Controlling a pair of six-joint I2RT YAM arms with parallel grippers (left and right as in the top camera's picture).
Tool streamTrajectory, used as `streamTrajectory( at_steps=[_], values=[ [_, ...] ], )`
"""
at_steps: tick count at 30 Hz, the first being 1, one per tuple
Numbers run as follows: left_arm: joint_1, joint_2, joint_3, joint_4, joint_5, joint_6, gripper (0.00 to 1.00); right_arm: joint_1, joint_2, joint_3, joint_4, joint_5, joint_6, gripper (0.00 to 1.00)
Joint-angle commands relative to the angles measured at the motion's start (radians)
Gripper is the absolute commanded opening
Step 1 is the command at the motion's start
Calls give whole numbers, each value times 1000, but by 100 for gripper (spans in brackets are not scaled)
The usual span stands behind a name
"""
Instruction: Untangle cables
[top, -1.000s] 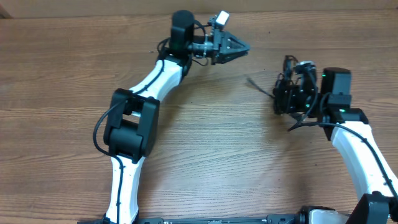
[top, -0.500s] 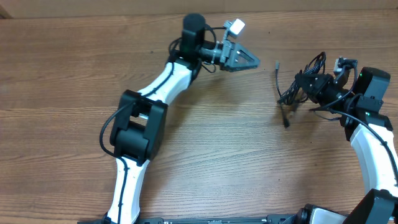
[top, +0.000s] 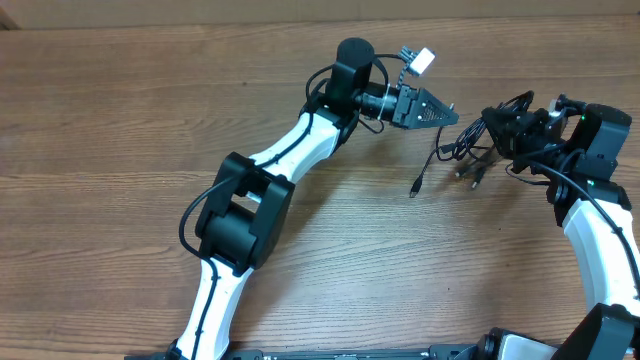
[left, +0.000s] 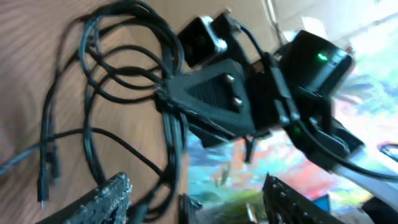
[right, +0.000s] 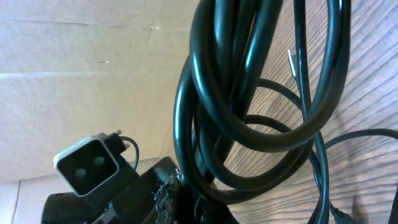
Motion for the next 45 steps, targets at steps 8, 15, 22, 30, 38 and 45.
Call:
streamTrajectory(
  at_steps=[8,15,22,30,38,45],
  values=[
    [-63,5,3,-372,-390,332,84,2,-22,14,14,9,33,4],
    [-95,-22,3,-422,-500,405,100,2,-20,14,13,21,18,4],
    [-105,-160,3,-575,-723,558,100,2,-18,14,14,43,18,4],
    [-136,-286,3,-724,-877,655,100,2,-18,14,14,43,18,4],
    [-190,-300,3,-800,-1028,664,100,2,-18,14,14,42,22,4],
    [-225,-300,3,-847,-1193,664,100,2,-18,14,14,5,23,4]
  ],
)
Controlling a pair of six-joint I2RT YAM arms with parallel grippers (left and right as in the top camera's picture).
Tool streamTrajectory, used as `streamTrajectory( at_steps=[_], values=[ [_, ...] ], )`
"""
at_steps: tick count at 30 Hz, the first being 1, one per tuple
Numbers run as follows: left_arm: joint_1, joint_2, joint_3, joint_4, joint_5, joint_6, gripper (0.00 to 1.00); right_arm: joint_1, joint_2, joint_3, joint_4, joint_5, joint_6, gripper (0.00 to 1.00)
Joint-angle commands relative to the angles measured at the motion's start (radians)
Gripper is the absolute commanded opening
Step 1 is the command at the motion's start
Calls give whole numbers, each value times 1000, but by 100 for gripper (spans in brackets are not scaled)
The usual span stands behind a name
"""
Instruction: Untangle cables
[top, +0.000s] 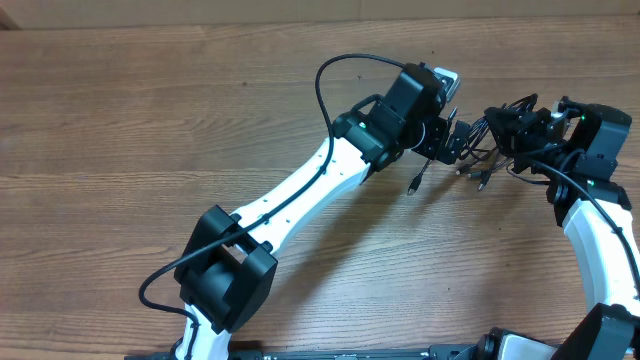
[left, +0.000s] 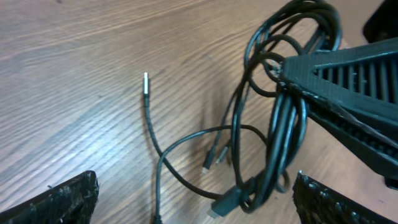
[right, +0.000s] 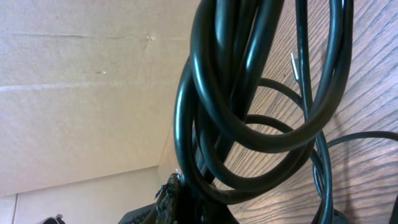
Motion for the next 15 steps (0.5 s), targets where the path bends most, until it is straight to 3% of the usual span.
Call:
streamTrajectory(
  at_steps=[1,15],
  values=[
    [-10,-4,4,1,-100,27,100,2,-18,14,13,-36,-2,4],
    [-25,-4,3,-15,-89,27,100,2,-18,14,13,-83,-3,4]
  ],
)
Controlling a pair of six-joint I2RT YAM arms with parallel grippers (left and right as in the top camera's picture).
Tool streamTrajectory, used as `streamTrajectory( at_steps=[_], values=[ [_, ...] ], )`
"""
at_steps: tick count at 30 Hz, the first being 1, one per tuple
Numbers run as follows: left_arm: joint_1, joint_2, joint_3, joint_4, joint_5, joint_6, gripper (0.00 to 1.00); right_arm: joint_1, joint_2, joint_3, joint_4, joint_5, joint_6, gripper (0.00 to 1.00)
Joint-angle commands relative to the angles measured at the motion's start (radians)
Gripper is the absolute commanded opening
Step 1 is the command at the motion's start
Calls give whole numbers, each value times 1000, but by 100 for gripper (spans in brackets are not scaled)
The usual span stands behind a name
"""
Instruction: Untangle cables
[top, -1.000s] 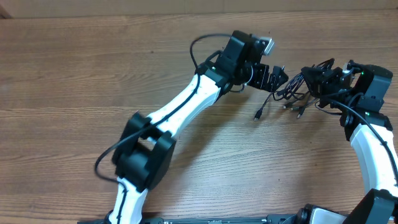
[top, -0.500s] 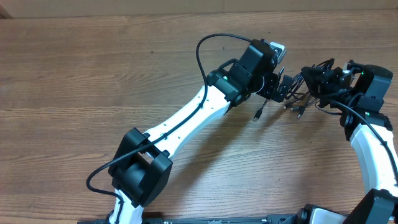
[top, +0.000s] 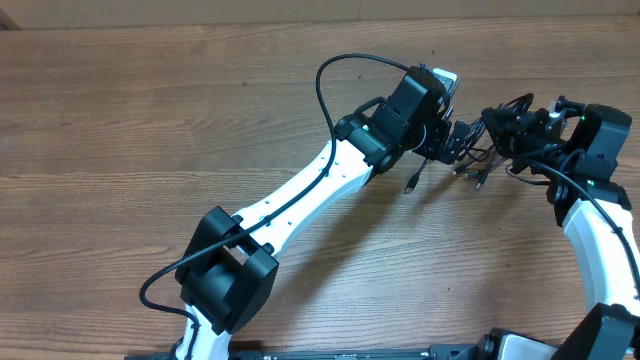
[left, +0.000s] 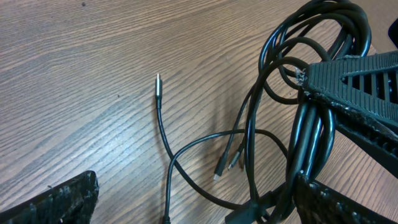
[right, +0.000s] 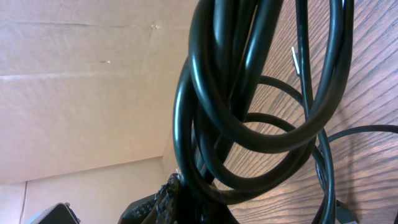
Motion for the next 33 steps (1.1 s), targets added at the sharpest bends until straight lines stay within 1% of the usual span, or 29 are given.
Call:
streamTrajectory(
  at_steps=[1,9,14,18,24,29,33],
  values=[
    [-19,-4,3,-2,-17,27,100,2,-18,14,14,-37,-2,4],
    [-42,-4,3,-1,-20,26,100,2,-18,14,14,-37,-2,4],
    [-42,-4,3,-1,-24,26,100,2,-18,14,5,-37,-3,4],
    [-42,-4,3,-1,-60,27,100,2,-18,14,-2,-37,-3,4],
    [-38,-4,3,0,-35,26,100,2,-18,14,-2,-33,-7,4],
    [-36,-4,3,-2,-78,27,100,2,-18,14,-2,-33,-8,4],
    [-29,-4,3,-7,-64,27,100,2,-18,14,-1,-32,-32,4]
  ],
)
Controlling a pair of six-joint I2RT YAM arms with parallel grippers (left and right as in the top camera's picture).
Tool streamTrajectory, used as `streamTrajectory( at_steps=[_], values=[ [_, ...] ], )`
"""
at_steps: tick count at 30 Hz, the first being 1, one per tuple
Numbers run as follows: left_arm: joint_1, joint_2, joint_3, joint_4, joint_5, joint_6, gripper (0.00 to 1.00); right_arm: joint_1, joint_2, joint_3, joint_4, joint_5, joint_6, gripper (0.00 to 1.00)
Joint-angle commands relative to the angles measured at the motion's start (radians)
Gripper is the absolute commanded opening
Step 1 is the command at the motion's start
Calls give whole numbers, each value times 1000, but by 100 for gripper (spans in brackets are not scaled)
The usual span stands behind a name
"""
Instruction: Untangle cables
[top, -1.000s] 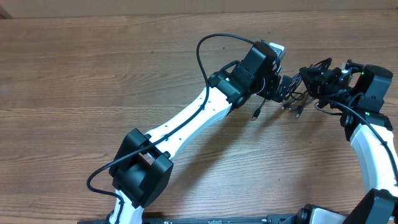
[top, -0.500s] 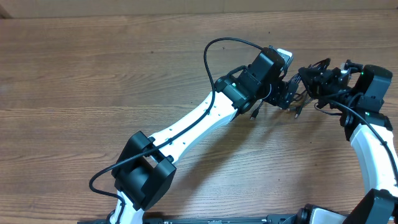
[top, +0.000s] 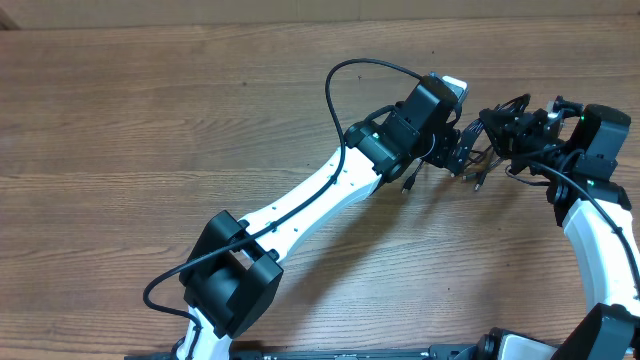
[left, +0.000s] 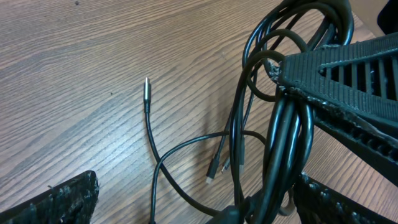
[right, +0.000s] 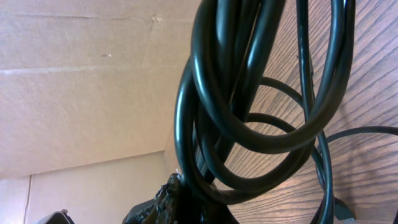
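Note:
A tangle of black cables (top: 478, 150) hangs at the right of the table, with loose plug ends (top: 474, 180) on the wood. My right gripper (top: 503, 133) is shut on the thick coiled loops (right: 249, 106), and its ribbed finger (left: 329, 65) shows in the left wrist view. My left gripper (top: 455, 150) is open right beside the bundle (left: 292, 124), which hangs down between its spread fingers (left: 62, 199). A thin lead with a metal tip (left: 147, 84) and two small plugs (left: 214, 171) lie on the table below.
The wooden table (top: 150, 120) stretches left and toward the front. A cardboard wall (right: 81, 74) stands behind the table's far edge. The left arm's own cable (top: 345, 75) loops above its forearm.
My left gripper has moved slightly right, closer to the bundle, whose lower strands now lie between its open fingers. The right gripper still holds the coil in the same place.
At first my left gripper was open and level, pointing at the right gripper from the left. Then it stood over the loose cable ends, looking down. It has since come closer to the held bundle, while the right gripper stayed shut on the coil throughout.

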Motion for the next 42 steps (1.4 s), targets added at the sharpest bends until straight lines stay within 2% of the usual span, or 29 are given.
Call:
streamTrajectory(
  at_steps=[1,19,30,37,38,40,42],
  values=[
    [12,-4,3,-8,-10,27,100,2,-18,14,7,-8,-32,4],
    [34,-4,3,-23,-33,26,100,5,-18,14,-1,-11,-32,4],
    [35,-4,3,-24,-184,27,99,78,-18,14,-14,-40,-32,4],
    [35,2,1,-26,-194,28,100,81,-18,14,-14,-107,-31,4],
    [35,3,1,-28,-194,29,89,81,-18,14,-13,-114,-28,4],
    [35,3,0,-31,-193,30,59,81,-18,14,-10,-127,-28,4],
    [35,3,0,-32,-194,30,42,81,-18,14,-7,-133,-28,4]
  ],
)
